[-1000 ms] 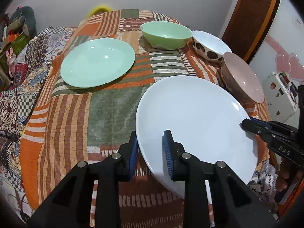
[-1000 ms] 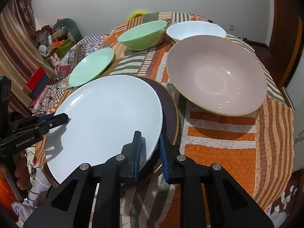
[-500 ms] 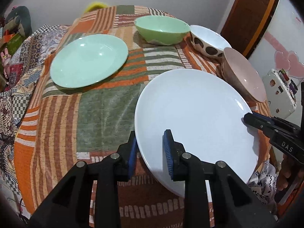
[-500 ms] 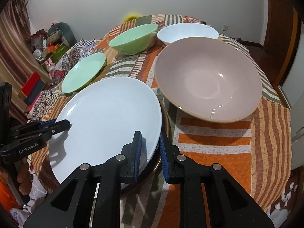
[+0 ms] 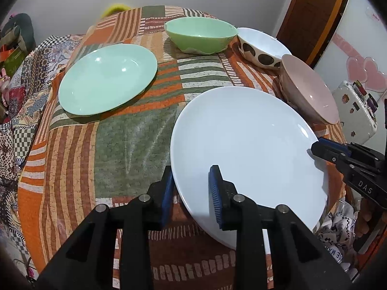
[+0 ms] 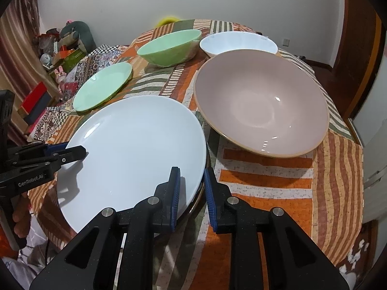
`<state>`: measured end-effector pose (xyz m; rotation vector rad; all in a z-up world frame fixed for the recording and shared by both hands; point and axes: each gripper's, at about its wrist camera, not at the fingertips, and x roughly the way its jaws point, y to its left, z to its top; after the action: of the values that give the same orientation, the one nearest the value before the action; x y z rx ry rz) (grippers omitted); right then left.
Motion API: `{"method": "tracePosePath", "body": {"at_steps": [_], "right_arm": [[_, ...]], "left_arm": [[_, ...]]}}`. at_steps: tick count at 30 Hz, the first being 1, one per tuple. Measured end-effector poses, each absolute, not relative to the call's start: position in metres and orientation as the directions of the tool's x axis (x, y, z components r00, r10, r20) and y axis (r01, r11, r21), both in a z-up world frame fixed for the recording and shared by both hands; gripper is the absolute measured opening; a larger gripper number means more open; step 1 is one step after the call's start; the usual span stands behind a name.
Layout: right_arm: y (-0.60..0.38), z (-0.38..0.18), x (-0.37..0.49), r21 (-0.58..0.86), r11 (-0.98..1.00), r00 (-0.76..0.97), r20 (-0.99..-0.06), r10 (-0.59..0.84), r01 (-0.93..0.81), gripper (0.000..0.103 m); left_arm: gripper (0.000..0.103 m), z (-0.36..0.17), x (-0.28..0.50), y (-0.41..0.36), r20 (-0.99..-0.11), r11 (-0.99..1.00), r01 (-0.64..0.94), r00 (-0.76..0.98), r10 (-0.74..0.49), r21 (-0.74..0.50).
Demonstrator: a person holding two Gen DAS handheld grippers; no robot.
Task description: Organize plates and bowls
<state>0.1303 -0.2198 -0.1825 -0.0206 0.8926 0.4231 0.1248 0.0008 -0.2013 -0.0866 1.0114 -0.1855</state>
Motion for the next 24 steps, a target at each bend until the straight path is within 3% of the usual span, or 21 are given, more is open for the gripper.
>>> {"method": "tracePosePath", "body": {"at_steps": [8,11,15,18,20,22,24], "right_arm": [[-0.218,-0.162,0.122,0.143,0.911,0.573,-0.736,0.360,-0.387,0.029],[-0.211,-0.149,0.118,0.122,0.904,0.599,-0.711,0.368,-0.410,0.034],[-0.195,-0.129,0.116,0.105,0.885,0.626,-0.669,0.400,-0.453,0.042],[-0.180,-0.114,0.118,0.089,0.872,0.649,-0.632,0.422,-0.481,0.050],[-0.171,-0.108,0.119,0.075,0.863,0.660,-0.612,0.435,-0.499,0.057],[-0.158,-0.101,0.122,0.048,0.861,0.683,-0.588,0.434,-0.506,0.071],[-0.146,-0.097,0.126,0.028,0.858,0.698,-0.569,0.435,-0.512,0.073]], "left_arm": [[0.032,-0.171,0.109,0.016,-0.784,0.984,0.096,0.596,-0.176,-0.148],[0.039,-0.155,0.104,0.025,-0.751,0.987,0.085,0.640,-0.160,-0.137],[0.050,-0.130,0.096,0.040,-0.693,0.989,0.068,0.707,-0.139,-0.130],[0.064,-0.113,0.092,0.054,-0.656,0.993,0.040,0.747,-0.106,-0.115],[0.071,-0.105,0.093,0.064,-0.637,0.994,0.025,0.766,-0.086,-0.105],[0.085,-0.101,0.096,0.072,-0.625,0.996,0.007,0.778,-0.064,-0.094],[0.092,-0.098,0.098,0.084,-0.608,0.996,-0.024,0.793,-0.030,-0.081]]}}
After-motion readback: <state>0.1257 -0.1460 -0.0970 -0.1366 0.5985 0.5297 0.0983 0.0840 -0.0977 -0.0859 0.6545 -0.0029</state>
